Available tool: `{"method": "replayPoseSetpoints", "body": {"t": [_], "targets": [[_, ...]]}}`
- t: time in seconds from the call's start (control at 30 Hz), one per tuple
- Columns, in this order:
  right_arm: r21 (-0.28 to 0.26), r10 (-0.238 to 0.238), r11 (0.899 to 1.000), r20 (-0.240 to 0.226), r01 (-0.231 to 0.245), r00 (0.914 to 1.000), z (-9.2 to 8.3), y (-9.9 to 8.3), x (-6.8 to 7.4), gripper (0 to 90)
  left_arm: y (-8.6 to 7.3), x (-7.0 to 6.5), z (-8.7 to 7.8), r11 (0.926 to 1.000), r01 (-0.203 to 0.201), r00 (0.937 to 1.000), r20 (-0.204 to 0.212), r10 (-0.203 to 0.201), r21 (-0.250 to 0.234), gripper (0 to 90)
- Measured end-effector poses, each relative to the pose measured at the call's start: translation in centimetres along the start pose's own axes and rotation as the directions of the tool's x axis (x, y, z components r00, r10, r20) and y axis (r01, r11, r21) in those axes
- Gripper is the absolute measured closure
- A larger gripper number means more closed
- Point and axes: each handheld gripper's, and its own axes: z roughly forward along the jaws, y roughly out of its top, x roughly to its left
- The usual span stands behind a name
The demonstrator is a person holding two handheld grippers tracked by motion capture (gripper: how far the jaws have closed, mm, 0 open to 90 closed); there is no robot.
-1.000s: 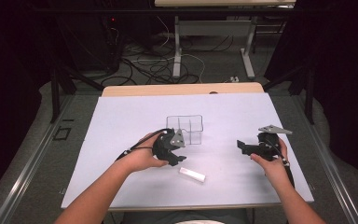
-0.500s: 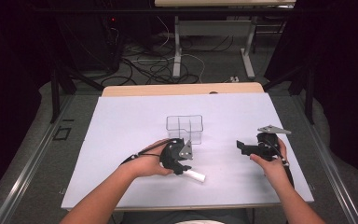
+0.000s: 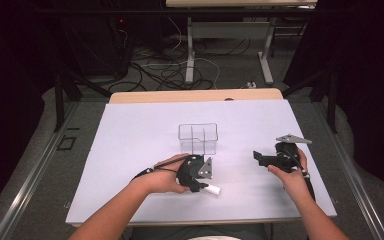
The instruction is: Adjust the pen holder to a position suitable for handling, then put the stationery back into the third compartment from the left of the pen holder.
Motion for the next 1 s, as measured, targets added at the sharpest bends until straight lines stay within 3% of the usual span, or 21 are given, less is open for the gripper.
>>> {"method": "replayPoseSetpoints", "body": {"t": [0.17, 0.27, 0.37, 0.47, 0.5, 0.63, 0.67, 0.7, 0.77, 0.9, 1.0], "targets": [[0.006, 0.004, 1.0, -0.003, -0.004, 1.0, 0.1, 0.0, 0.1, 3.3, 0.3, -0.3, 0.4, 0.9999, -0.007, 0.9999, 0.008, 0.007, 0.01, 51.5], [0.011, 0.003, 1.0, -0.006, -0.003, 1.0, 0.2, -0.1, 0.1, 3.7, 0.6, -0.5, 0.6, 0.9986, -0.042, 0.9991, 0.004, 0.042, 0.032, 51.5], [0.017, 0.003, 1.0, -0.006, -0.003, 1.0, 0.3, -0.1, 0.1, 4.3, 0.8, -0.7, 1.0, 0.9988, -0.039, 0.9992, 0.011, 0.039, 0.029, 51.5], [0.018, 0.011, 1.0, -0.007, -0.011, 0.9999, 0.3, -0.1, 0.1, 4.6, 0.9, -0.6, 1.2, 0.9969, -0.065, 0.9978, 0.016, 0.064, 0.044, 51.8], [0.019, 0.009, 1.0, -0.008, -0.009, 0.9999, 0.3, -0.1, 0.1, 4.8, 0.9, -0.7, 1.3, 0.9981, -0.052, 0.9986, 0.014, 0.051, 0.034, 51.9], [0.021, 0.009, 1.0, -0.012, -0.008, 0.9999, 0.3, -0.1, 0.2, 5.2, 1.1, -0.9, 1.7, 0.9968, -0.066, 0.9975, 0.029, 0.065, 0.045, 53.9], [0.016, -0.003, 1.0, -0.01, 0.003, 0.9999, 0.4, -0.2, 0.1, 5.3, 1.1, -0.8, 1.8, 0.9947, -0.085, 0.9961, 0.032, 0.083, 0.058, 53.9], [0.02, 0.002, 1.0, -0.011, -0.002, 0.9999, 0.4, -0.2, 0.1, 5.3, 1.1, -1.0, 1.9, 0.9958, -0.076, 0.9966, 0.036, 0.074, 0.05, 54.5], [0.021, 0.003, 1.0, -0.012, -0.002, 0.9999, 0.3, -0.2, 0.0, 5.6, 1.2, -1.0, 1.9, 0.9928, -0.1, 0.9943, 0.045, 0.097, 0.066, 55.1], [0.025, 0.006, 1.0, -0.015, -0.005, 0.9999, 0.4, -0.1, 0.1, 6.0, 1.2, -1.4, 2.3, 0.9915, -0.109, 0.9932, 0.049, 0.105, 0.071, 56.1], [0.031, 0.005, 1.0, -0.015, -0.004, 0.9999, 0.5, -0.2, 0.2, 6.4, 1.2, -1.5, 2.5, 0.985, -0.141, 0.9892, 0.052, 0.137, 0.099, 57.1]]}}
